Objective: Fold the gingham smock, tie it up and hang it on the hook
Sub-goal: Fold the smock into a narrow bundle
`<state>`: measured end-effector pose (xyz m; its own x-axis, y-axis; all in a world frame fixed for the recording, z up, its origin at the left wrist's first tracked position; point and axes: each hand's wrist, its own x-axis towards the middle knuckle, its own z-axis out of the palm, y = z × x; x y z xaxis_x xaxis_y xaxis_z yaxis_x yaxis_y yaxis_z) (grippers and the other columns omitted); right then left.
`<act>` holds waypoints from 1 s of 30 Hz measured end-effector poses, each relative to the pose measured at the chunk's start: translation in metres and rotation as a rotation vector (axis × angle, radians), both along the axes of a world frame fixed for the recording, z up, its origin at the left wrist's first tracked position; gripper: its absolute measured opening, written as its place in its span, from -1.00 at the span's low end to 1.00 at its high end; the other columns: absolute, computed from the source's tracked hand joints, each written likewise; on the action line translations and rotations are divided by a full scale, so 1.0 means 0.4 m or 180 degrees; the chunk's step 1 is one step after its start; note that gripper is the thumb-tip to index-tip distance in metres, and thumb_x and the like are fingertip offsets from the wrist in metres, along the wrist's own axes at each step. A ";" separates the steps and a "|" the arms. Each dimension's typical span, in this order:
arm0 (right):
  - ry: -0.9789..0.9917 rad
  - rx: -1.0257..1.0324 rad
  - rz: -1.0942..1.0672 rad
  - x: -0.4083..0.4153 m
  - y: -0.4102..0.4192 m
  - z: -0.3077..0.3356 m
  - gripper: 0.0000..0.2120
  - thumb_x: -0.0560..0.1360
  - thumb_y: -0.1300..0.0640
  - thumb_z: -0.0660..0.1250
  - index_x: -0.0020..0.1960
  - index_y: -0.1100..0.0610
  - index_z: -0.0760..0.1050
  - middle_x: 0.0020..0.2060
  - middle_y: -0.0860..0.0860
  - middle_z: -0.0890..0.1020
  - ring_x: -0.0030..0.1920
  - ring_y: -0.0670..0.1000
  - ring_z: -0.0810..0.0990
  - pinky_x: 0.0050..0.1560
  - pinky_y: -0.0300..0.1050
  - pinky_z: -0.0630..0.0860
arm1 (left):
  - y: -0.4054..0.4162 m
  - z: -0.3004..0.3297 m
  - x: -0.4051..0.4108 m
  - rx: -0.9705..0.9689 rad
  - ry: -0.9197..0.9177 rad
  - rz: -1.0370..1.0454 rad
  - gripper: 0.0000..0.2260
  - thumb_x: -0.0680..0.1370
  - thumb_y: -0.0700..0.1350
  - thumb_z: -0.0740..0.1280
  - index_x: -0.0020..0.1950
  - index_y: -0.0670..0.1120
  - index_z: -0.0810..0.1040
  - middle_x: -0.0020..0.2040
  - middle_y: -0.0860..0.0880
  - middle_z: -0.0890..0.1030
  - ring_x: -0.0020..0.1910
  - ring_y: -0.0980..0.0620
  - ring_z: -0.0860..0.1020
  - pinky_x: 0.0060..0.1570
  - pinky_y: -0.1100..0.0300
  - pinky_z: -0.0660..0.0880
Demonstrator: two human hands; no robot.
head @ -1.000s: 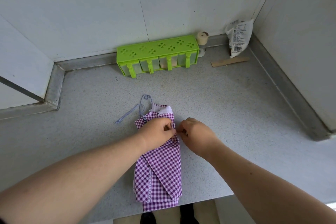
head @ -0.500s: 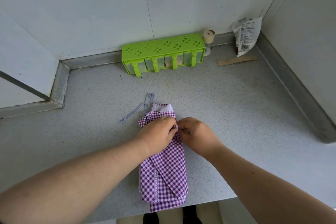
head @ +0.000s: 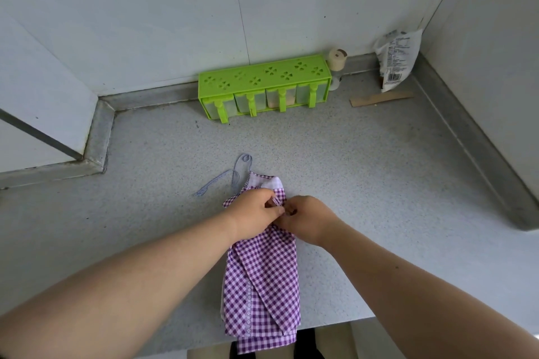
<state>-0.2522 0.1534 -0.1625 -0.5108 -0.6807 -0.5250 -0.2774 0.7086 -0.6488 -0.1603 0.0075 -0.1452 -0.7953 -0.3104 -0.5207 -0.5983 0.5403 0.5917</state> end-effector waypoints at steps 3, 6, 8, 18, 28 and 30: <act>0.0172 0.0006 -0.0422 0.023 -0.003 -0.012 -0.80 0.51 -0.08 0.39 -0.09 0.06 0.56 -0.20 -0.07 0.63 -0.22 -0.06 0.56 -0.22 -0.12 0.53 | -0.008 -0.006 -0.006 0.0112 -0.0081 0.0167 -0.78 0.66 0.05 0.37 0.02 -0.11 0.61 -0.06 -0.08 0.68 -0.07 -0.04 0.65 0.05 -0.07 0.58; 0.0315 -0.0084 -0.0501 0.035 0.007 -0.016 -0.80 0.51 -0.11 0.43 -0.04 -0.01 0.51 -0.18 -0.10 0.61 -0.19 -0.08 0.58 -0.22 -0.17 0.52 | -0.014 -0.013 -0.011 0.0111 -0.0139 0.0169 -0.82 0.67 0.05 0.34 0.02 -0.04 0.58 -0.06 -0.08 0.68 -0.11 -0.05 0.65 0.05 -0.11 0.60; 0.0289 -0.0144 -0.0524 0.034 0.015 -0.015 -0.77 0.50 -0.10 0.47 -0.03 -0.02 0.49 -0.18 -0.10 0.61 -0.20 -0.08 0.56 -0.22 -0.17 0.52 | -0.015 -0.015 -0.013 0.0125 -0.0170 0.0174 -0.83 0.68 0.06 0.32 0.02 -0.03 0.56 -0.04 -0.08 0.68 -0.06 -0.08 0.67 0.09 -0.14 0.63; 0.0251 -0.0044 -0.0486 0.030 0.020 -0.010 -0.76 0.57 -0.16 0.41 -0.10 -0.01 0.53 -0.22 -0.08 0.61 -0.23 -0.07 0.54 -0.27 -0.20 0.41 | -0.019 -0.021 -0.008 0.0585 -0.0335 0.0335 -0.75 0.56 0.18 0.31 0.04 0.03 0.58 0.03 -0.11 0.71 0.03 -0.10 0.70 0.19 -0.24 0.62; 0.0250 0.0493 0.1010 -0.017 0.061 0.080 -0.70 0.68 -0.07 0.18 -0.19 -0.03 0.49 -0.26 -0.14 0.54 -0.22 -0.13 0.48 -0.14 -0.17 0.39 | -0.027 -0.024 0.001 0.0624 -0.0318 0.0235 -0.79 0.56 0.17 0.40 -0.02 0.04 0.63 0.01 -0.14 0.73 0.01 -0.16 0.72 0.16 -0.23 0.63; 0.0885 0.0581 0.1238 -0.024 0.061 0.083 -0.74 0.65 -0.12 0.18 -0.02 -0.03 0.57 -0.18 -0.13 0.57 -0.11 -0.09 0.54 -0.02 -0.12 0.47 | -0.026 -0.022 0.003 0.0609 -0.0328 0.0195 -0.80 0.59 0.16 0.40 -0.01 0.05 0.64 0.03 -0.15 0.73 0.04 -0.17 0.71 0.19 -0.25 0.61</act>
